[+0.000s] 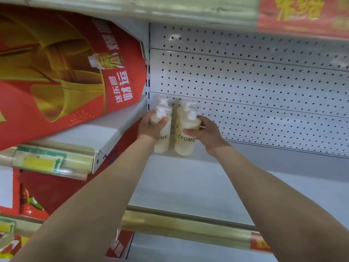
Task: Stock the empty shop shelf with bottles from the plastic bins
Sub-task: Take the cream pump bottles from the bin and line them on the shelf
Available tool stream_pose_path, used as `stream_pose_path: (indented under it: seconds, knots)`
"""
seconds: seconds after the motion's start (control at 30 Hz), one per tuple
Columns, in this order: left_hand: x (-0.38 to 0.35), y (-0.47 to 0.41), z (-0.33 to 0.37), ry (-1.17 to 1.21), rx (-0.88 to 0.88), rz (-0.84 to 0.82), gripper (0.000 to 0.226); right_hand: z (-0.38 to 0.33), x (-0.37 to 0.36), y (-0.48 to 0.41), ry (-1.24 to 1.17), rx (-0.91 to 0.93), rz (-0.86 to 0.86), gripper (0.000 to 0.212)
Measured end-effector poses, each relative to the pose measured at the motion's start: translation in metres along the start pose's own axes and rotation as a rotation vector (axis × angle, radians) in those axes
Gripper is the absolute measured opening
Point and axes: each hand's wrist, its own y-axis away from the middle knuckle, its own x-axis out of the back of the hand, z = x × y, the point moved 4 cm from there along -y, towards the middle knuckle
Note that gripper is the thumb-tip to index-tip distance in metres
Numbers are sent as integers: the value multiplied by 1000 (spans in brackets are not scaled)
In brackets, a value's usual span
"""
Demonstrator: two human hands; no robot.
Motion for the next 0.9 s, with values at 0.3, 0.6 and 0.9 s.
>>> stream_pose_path:
  seconds: [0.3, 0.6, 0.9]
  knots:
    - [3, -4, -2, 20, 29, -37, 58, 6, -18, -4, 46, 46, 9, 75]
    - [5, 14, 17, -221, 30, -22, 67, -14, -17, 14, 353, -71, 14, 86]
    - [25, 82, 81, -456, -191, -50, 70, -95, 7, 78, 812, 106, 116, 76]
